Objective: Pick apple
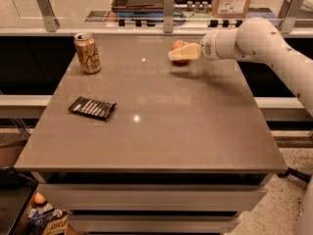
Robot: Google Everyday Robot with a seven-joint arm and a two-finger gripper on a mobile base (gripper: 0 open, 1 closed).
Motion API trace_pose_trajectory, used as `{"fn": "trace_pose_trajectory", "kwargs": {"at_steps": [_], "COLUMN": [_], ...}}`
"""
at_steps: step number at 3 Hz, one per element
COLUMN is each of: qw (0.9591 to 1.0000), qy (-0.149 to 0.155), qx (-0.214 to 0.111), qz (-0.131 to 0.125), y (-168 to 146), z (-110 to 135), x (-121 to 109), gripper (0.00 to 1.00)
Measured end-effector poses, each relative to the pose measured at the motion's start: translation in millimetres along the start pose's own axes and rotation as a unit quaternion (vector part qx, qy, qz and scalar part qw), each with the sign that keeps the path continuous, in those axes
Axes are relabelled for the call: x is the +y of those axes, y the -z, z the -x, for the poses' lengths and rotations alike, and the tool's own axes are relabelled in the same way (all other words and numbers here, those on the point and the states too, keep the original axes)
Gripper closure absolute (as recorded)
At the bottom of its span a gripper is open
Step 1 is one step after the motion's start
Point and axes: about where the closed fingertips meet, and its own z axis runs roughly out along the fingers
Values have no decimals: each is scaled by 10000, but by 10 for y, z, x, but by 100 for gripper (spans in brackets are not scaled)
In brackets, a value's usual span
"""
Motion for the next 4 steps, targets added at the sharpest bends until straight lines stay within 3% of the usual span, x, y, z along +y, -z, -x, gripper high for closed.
{"fn": "trace_pose_trajectory", "kwargs": {"at_steps": [1, 2, 4], "qw": [10000, 9998, 9997], "qy": [-34, -116, -116], "qx": [46, 55, 73], "qz": [81, 164, 203], "y": [-139, -245, -292], "z": [-16, -32, -50], "x": [36, 84, 122], "gripper": [0, 18, 65]}}
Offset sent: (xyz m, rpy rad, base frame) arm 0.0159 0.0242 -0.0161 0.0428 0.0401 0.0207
